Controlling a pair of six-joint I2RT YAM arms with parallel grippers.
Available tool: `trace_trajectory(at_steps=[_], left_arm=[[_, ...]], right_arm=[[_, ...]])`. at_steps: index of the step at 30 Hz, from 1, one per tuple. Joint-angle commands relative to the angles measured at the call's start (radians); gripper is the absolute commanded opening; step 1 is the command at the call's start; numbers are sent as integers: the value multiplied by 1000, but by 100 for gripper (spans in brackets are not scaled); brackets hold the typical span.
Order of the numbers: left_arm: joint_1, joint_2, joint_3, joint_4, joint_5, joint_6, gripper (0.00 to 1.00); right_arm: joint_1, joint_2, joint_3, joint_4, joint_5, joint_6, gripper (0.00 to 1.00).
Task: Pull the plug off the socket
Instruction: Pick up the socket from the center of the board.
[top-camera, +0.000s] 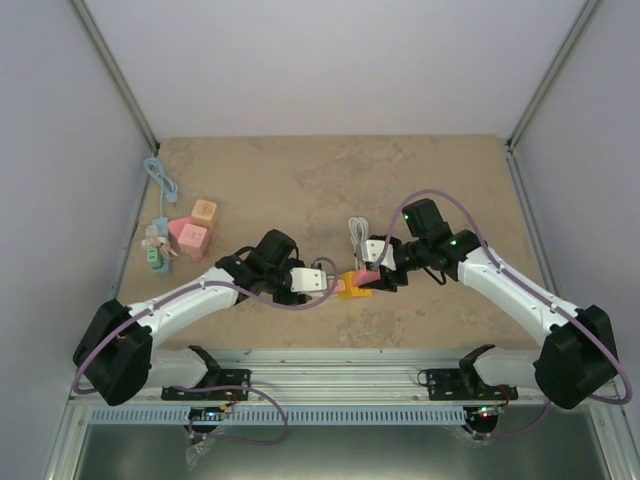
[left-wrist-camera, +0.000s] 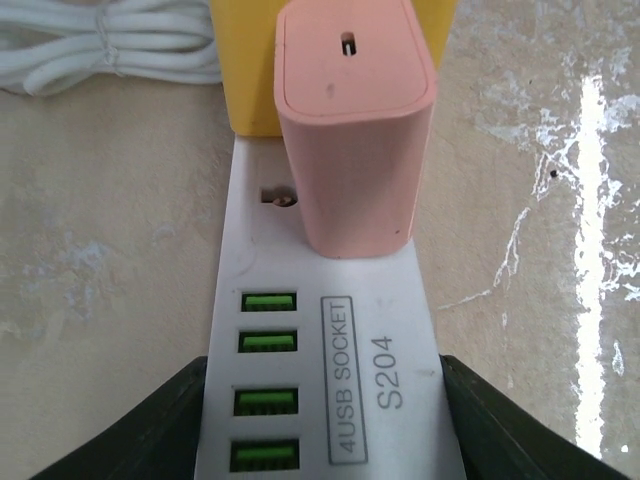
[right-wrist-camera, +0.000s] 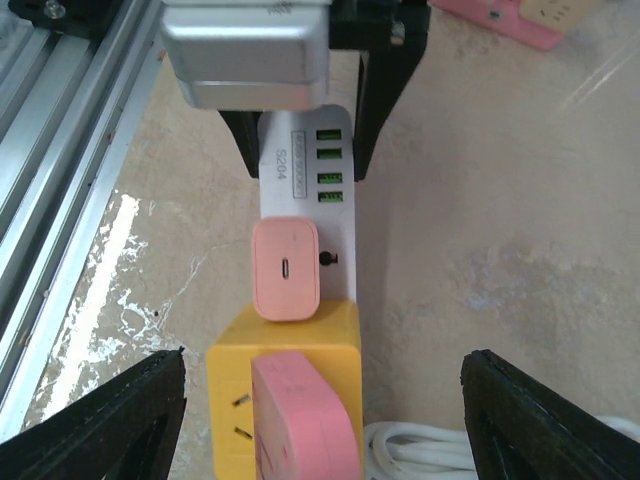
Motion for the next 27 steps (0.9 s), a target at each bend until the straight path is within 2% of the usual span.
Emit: trace_trajectory(at_steps=[1,10,17,27], left_arm=[[0,5,104,-33,20,21,0],[0,28,220,-135,15,68,0],[0,9,274,-145,25,52,0],[0,45,320,-168,6,3,0]], right_arm=[[31,-36,54,-47,37,-12,76],[69,36,121,-30,46,75,74],[73,80,120,-7,16,117,74],[118,151,171,0,86,202,72]])
